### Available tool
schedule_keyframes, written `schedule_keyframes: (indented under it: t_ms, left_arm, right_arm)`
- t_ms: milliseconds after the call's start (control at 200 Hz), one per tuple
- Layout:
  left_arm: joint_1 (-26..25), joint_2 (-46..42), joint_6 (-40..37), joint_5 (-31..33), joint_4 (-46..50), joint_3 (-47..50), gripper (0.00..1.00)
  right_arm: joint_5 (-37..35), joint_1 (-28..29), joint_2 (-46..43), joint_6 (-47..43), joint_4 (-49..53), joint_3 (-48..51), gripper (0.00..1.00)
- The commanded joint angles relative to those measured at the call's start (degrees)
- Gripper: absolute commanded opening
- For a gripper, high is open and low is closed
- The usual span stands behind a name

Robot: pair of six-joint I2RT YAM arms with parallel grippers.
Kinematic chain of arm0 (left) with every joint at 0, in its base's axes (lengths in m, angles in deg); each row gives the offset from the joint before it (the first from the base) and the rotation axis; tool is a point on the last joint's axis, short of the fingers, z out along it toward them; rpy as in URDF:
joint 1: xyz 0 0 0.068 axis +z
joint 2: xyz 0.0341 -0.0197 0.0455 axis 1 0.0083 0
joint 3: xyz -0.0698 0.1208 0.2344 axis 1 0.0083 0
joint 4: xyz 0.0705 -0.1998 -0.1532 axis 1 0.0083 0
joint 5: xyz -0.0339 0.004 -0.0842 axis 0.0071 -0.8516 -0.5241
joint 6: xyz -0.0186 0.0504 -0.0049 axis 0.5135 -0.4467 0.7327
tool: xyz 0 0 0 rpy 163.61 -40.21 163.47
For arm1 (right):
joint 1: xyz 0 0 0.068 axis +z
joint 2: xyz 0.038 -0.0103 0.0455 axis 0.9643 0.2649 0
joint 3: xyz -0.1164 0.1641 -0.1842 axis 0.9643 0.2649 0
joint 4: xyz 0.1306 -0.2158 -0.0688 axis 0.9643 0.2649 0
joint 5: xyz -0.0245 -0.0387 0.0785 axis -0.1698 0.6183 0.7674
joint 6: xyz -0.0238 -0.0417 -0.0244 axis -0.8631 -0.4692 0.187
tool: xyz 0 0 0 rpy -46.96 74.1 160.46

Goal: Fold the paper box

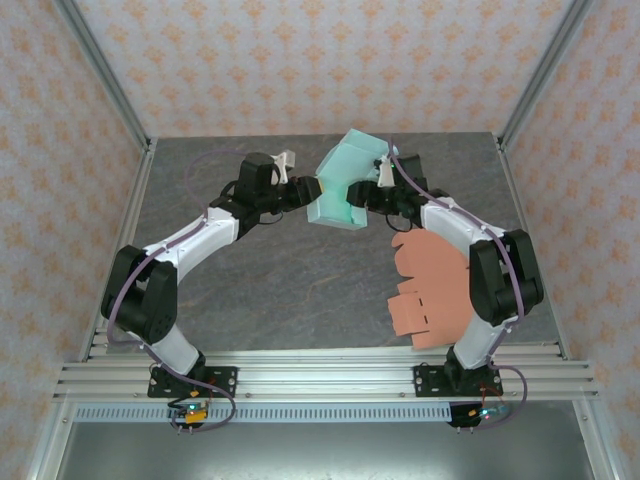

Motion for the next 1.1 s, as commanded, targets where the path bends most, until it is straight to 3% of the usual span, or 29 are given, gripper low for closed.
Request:
schedule_keyframes:
  t_ms: [0, 180, 290, 395, 536, 701, 951, 1026, 1096]
  left_arm:
    - [-0.4, -0.9, 0.1, -1.8, -0.8, -1.8, 0.29]
    - [-0.4, -0.8, 0.3, -2.1, -0.7, -1.9, 0.29]
    - [-0.3, -0.7, 0.4, -2.5, -1.0, -2.2, 0.29]
    - [-0.3, -0.7, 0.7, -2.9, -1.7, -2.1, 0.29]
    - [-0.4, -0.7, 1.3, -3.1, -2.6, -1.6, 0.29]
    - [-0.4, -1.2, 1.2, -3.1, -3.7, -1.1, 0.29]
    - [-0.3, -1.9, 1.1, -3.4, -4.1, -0.1, 0.28]
    - [-0.3, -2.7, 0.7, -3.0, -3.6, -0.3, 0.28]
    - [-0.3, -3.6, -0.2, -2.7, -3.2, -0.3, 0.28]
  right_arm:
    - [4.9, -1.6, -2.1, 3.2, -8.8, 3.2, 0.66]
    - [7.2, -4.0, -4.0, 5.3, -11.7, 6.1, 0.65]
    - [9.2, -4.3, -4.1, 5.3, -12.6, 7.1, 0.6]
    - [8.8, -4.2, -3.6, 5.6, -13.0, 7.4, 0.49]
    - [8.2, -3.4, -2.4, 4.6, -12.1, 6.7, 0.46]
    - [5.5, -1.3, -0.2, 0.5, -5.9, 4.3, 0.44]
    - [-1.7, 1.8, 1.1, -1.5, -3.7, 2.7, 0.3]
    - [-3.2, 1.9, 1.7, -0.6, -3.7, 2.6, 0.3]
    - [-4.1, 2.0, 1.7, -0.4, -3.5, 2.6, 0.38]
